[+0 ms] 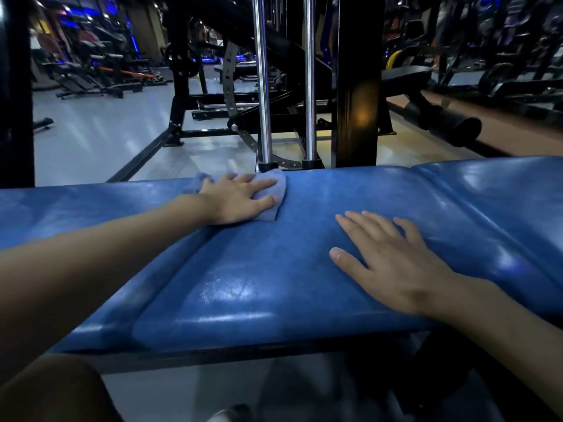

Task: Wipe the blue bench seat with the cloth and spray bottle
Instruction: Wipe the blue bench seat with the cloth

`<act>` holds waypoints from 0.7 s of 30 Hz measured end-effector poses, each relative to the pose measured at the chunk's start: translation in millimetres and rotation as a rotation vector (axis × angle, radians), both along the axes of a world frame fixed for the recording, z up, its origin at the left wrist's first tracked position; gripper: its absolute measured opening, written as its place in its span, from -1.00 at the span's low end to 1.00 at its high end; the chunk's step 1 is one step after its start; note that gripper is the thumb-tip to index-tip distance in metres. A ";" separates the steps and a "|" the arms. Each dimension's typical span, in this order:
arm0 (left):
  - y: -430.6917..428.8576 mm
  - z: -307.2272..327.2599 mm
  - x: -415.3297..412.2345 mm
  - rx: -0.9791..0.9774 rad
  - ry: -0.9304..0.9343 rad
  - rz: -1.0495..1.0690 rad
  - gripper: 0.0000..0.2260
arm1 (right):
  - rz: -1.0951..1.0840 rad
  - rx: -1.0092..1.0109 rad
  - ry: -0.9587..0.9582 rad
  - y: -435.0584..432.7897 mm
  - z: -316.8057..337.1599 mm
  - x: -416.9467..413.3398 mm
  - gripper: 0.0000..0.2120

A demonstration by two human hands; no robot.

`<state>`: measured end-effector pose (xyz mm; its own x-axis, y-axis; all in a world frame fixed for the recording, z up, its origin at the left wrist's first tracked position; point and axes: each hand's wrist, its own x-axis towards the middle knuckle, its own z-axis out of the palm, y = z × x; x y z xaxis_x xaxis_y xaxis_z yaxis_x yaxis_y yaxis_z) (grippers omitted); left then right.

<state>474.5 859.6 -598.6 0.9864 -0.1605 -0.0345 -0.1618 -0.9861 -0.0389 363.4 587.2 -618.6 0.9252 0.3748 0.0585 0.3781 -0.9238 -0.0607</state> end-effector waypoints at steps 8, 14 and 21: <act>-45.8 -0.3 -127.7 0.079 0.026 -0.442 -0.35 | -0.034 0.217 0.062 -4.7 5.2 -1.5 -0.24; -28.3 8.7 -87.7 0.014 0.066 -0.411 -0.39 | -0.002 0.165 0.033 7.6 10.6 -5.9 -0.06; 36.9 7.2 12.2 -0.085 0.040 0.026 -0.45 | 0.026 0.033 -0.020 15.1 -0.7 -5.8 0.02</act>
<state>486.7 896.4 -591.4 0.9884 -0.1386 -0.0615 -0.1356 -0.9895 0.0507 357.6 602.3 -619.3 0.9136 0.3967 0.0893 0.4038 -0.9111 -0.0831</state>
